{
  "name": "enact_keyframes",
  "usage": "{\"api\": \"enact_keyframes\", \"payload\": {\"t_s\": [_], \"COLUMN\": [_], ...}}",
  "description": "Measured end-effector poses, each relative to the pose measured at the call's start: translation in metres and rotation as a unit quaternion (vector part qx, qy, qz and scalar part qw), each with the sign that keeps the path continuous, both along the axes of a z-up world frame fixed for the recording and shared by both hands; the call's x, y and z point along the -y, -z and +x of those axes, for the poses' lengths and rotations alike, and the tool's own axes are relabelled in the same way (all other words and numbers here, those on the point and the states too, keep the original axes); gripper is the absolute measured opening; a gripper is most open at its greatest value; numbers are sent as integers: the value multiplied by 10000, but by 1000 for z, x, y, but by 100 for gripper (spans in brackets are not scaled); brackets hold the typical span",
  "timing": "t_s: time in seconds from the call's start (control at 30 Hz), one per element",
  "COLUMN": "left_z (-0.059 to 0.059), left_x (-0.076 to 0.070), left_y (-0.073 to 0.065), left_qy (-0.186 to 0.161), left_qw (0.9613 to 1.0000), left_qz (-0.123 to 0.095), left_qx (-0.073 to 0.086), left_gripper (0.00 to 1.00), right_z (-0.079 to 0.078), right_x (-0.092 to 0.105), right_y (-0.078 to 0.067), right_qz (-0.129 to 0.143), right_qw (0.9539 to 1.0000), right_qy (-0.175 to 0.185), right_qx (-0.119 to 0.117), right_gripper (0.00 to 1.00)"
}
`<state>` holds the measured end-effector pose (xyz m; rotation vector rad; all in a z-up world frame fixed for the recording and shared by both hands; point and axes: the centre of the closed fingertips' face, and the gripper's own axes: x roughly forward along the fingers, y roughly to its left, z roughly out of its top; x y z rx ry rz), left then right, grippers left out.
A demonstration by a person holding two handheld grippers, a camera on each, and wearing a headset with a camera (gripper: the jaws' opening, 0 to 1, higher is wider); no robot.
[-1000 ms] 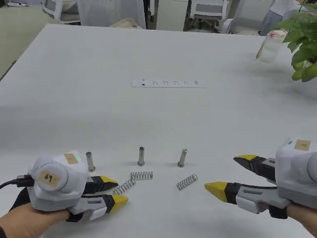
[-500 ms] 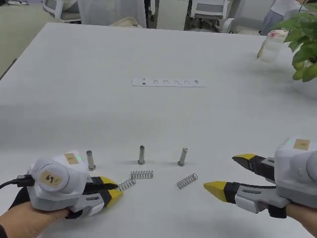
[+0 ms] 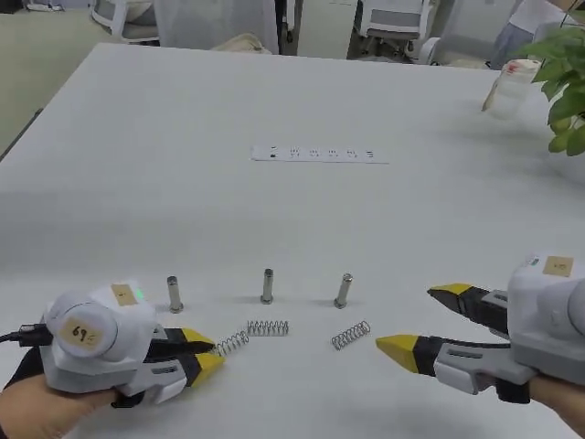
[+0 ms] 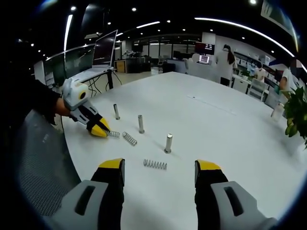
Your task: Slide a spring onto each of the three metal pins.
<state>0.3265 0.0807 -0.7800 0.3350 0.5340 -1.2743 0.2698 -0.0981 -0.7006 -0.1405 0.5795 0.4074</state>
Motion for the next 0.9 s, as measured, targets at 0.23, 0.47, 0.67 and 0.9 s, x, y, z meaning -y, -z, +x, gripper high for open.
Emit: {"api": "enact_keyframes", "payload": {"t_s": [0.23,0.47,0.67,0.9], "left_z": [-5,-11,-19,-28], "left_x": [-2,2,7,14], "left_y": [-7,-26,-45,-64], "left_qy": [30,125,263,421], "left_qw": [10000,9995,9983,9962], "left_qz": [-53,-250,-425,-606], "left_qx": [29,159,316,466], "left_gripper": [3,3,3,3], "right_z": [-2,-1,2,5], "right_x": [-4,-13,-25,-40], "right_y": [-4,-16,-28,-35], "right_qz": [-17,-52,-91,-113], "right_qw": [10000,9997,9989,9974], "right_qy": [-77,-223,-411,-667], "right_qx": [15,116,224,261], "right_gripper": [56,56,55,54]}}
